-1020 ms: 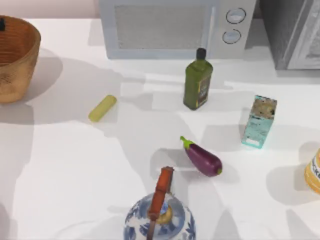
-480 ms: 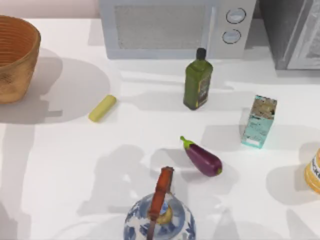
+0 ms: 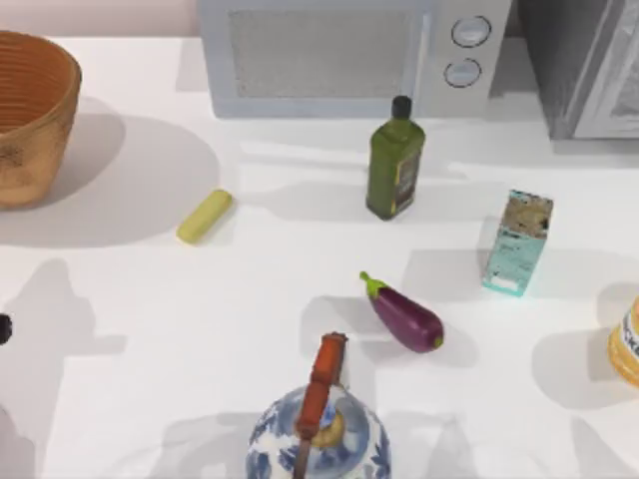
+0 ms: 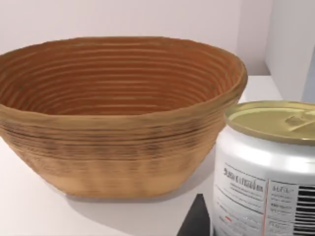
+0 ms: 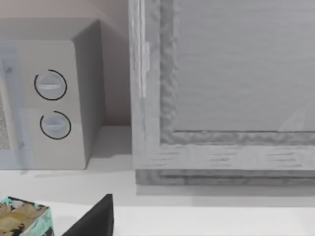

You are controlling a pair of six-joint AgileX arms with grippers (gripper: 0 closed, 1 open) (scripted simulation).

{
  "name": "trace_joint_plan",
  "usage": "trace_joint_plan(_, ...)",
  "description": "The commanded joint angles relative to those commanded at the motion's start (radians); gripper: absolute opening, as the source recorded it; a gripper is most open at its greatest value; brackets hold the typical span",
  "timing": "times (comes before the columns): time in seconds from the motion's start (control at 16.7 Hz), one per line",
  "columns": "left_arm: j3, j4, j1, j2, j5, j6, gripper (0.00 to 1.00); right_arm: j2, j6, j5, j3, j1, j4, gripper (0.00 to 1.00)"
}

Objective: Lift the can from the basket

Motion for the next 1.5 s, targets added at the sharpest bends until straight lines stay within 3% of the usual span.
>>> trace_joint_plan(0.3, -0.234, 0.161, -0.024, -0.246, -0.010, -0.023, 0.00, 0.000, 0.000, 0.000, 0.000, 0.000, 0.000, 1.00)
trace_joint_plan(0.9, -0.258, 0.196, -0.025, -0.228, 0.005, -0.018, 0.00, 0.000, 0.000, 0.000, 0.000, 0.000, 0.000, 1.00)
trace_joint_plan(1.5, -0.160, 0.453, -0.051, 0.264, 0.261, 0.034, 0.00, 0.000, 0.000, 0.000, 0.000, 0.000, 0.000, 1.00)
